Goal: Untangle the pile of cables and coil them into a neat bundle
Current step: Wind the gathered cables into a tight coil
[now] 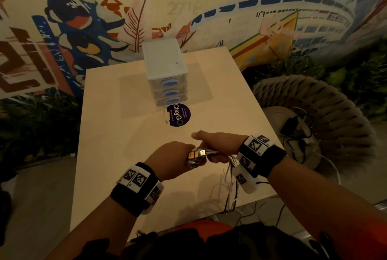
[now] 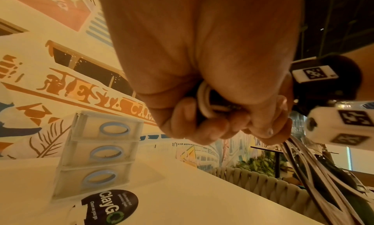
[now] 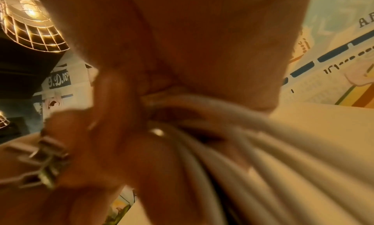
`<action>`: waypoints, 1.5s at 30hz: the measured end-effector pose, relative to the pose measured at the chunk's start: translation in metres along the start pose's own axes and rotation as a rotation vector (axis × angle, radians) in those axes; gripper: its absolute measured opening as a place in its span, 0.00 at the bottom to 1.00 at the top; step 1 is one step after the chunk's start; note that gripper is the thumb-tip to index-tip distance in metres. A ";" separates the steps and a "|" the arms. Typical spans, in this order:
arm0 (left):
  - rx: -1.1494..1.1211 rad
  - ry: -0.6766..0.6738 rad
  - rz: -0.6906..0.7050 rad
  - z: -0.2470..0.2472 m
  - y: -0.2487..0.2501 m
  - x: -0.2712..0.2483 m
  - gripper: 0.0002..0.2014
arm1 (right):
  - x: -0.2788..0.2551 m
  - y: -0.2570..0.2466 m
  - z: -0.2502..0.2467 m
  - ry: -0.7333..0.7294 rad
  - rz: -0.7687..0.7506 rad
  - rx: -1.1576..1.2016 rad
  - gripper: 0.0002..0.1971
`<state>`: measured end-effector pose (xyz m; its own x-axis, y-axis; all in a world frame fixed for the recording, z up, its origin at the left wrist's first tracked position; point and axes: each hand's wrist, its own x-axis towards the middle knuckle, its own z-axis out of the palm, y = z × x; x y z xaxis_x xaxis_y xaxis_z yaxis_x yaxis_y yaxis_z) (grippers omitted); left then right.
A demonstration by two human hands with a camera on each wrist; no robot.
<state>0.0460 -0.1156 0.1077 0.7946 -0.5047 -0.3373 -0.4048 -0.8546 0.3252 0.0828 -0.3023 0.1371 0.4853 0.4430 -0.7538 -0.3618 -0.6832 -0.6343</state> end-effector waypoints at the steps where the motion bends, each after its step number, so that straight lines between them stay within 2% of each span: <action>1: 0.018 0.009 -0.002 0.000 0.001 -0.001 0.14 | 0.000 -0.004 -0.001 -0.022 0.019 -0.053 0.39; 2: 0.029 0.022 0.013 0.001 0.002 -0.002 0.13 | -0.001 -0.007 -0.001 -0.046 0.034 -0.124 0.40; 4: 0.079 0.024 0.043 0.002 0.003 -0.002 0.13 | -0.002 -0.011 -0.001 -0.092 0.040 -0.293 0.35; 7: 0.196 -0.044 -0.040 -0.005 0.010 -0.001 0.13 | 0.001 -0.016 0.005 -0.098 0.031 -0.485 0.27; 12: 0.289 -0.037 -0.150 -0.006 0.016 0.000 0.14 | 0.016 -0.026 0.028 0.071 -0.049 -0.853 0.22; 15: 0.274 -0.042 -0.170 -0.004 0.015 -0.002 0.18 | 0.019 -0.026 0.037 0.135 -0.071 -0.942 0.19; 19: 0.243 -0.031 -0.173 -0.002 0.010 -0.003 0.17 | 0.023 -0.023 0.042 0.147 -0.077 -0.894 0.16; 22: 0.151 0.076 -0.185 -0.002 0.005 -0.004 0.08 | 0.021 -0.021 0.037 0.150 -0.100 -0.840 0.14; 24: 0.132 0.128 -0.185 0.000 0.005 -0.006 0.07 | 0.020 -0.020 0.033 0.133 -0.106 -0.808 0.14; 29: 0.228 -0.002 -0.183 0.008 0.010 -0.003 0.11 | 0.018 -0.022 0.030 0.054 -0.067 -0.728 0.09; 33: 0.267 -0.077 -0.185 0.008 0.009 -0.002 0.09 | 0.024 -0.022 0.038 0.084 -0.055 -0.773 0.14; 35: 0.281 -0.087 -0.175 0.005 0.011 -0.003 0.09 | 0.026 -0.020 0.042 0.109 -0.042 -0.762 0.15; 37: 0.265 -0.038 -0.168 0.001 0.014 -0.005 0.11 | 0.024 -0.018 0.041 0.114 -0.046 -0.709 0.14; 40: 0.115 0.135 -0.160 -0.002 0.014 -0.010 0.05 | 0.015 -0.018 0.031 0.137 -0.068 -0.626 0.11; 43: -0.170 0.295 -0.235 -0.002 0.000 -0.017 0.17 | 0.008 -0.013 0.014 0.203 -0.111 -0.466 0.08; 45: -0.406 0.248 -0.274 -0.002 -0.012 -0.020 0.22 | 0.003 -0.011 0.005 0.250 -0.166 -0.294 0.09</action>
<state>0.0358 -0.0945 0.1127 0.9492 -0.1848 -0.2547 -0.0004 -0.8101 0.5863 0.0850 -0.2902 0.1410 0.7093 0.4307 -0.5580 -0.0377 -0.7673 -0.6402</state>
